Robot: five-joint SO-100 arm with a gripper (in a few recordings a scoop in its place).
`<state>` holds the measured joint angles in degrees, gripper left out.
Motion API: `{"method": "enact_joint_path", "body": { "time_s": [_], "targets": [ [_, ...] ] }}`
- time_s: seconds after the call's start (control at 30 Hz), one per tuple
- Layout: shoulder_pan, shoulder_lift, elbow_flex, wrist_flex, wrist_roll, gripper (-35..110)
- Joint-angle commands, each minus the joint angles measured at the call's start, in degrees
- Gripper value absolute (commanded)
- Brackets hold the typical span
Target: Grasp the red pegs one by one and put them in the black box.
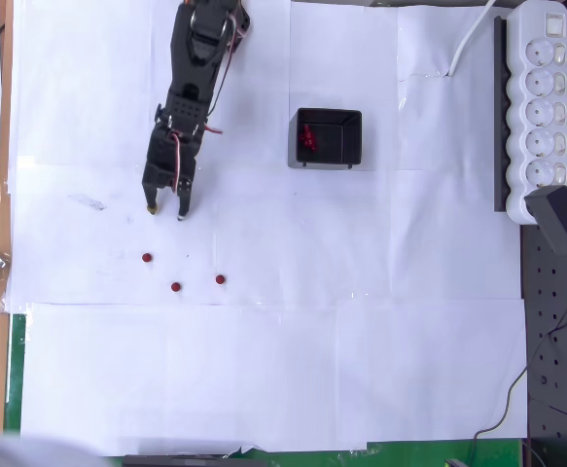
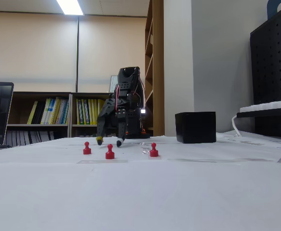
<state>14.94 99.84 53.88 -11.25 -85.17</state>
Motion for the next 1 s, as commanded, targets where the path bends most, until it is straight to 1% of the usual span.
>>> {"method": "enact_joint_path", "body": {
  "time_s": [0.0, 0.17, 0.5, 0.97],
  "targets": [
    [1.0, 4.0, 6.1, -5.4, -1.9, 18],
    [1.1, 9.8, 9.5, -9.8, -3.9, 18],
    [2.5, 19.3, 20.0, -9.9, -4.6, 18],
    [1.9, 23.2, 24.8, -9.7, -4.3, 18]
  ]
}}
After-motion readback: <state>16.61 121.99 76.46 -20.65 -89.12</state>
